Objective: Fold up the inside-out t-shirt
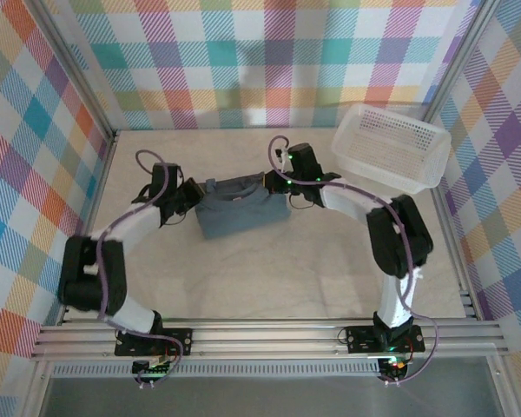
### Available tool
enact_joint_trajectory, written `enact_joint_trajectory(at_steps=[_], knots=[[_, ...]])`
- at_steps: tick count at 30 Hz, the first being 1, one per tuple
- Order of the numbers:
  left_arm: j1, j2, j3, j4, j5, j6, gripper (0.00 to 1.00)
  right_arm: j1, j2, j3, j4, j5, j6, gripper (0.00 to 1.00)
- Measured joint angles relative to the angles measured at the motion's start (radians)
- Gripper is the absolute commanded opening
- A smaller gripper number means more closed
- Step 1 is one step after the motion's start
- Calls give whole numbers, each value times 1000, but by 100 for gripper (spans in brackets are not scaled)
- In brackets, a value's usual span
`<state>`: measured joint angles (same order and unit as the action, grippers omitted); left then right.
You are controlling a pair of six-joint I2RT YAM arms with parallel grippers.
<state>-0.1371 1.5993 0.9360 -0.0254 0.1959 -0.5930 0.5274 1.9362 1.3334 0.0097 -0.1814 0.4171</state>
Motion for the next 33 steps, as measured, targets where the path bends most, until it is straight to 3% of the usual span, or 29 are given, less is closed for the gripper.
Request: enact_joint_trajectory(at_steps=[2,4,8,10,13,18,21,27,30,33], knots=[[0,98,30,26,-27,19,0,-4,77,38,-10,21,-15,0],[0,173,38,58,-49,35,2,-10,150,76,-24,23,-22,11],[0,212,41,80,-51,66,32,-15,189,90,-56,13,-31,41],[2,199,54,80,-45,94,48,-22,164,89,-72,14,-23,51],[4,121,58,61,-35,120,63,-31,63,44,-92,37,1,58],[5,-151,50,16,-5,118,82,-42,-179,-124,-45,57,80,57],[-8,-343,15,8,24,103,90,-39,-237,-233,8,58,157,51],[-50,-571,-90,-116,72,89,97,39,-147,-356,34,58,267,34],[-51,-652,-201,-155,103,89,100,98,-83,-335,71,62,317,28],[-51,-785,-307,-199,84,88,100,166,26,-233,124,74,389,27]])
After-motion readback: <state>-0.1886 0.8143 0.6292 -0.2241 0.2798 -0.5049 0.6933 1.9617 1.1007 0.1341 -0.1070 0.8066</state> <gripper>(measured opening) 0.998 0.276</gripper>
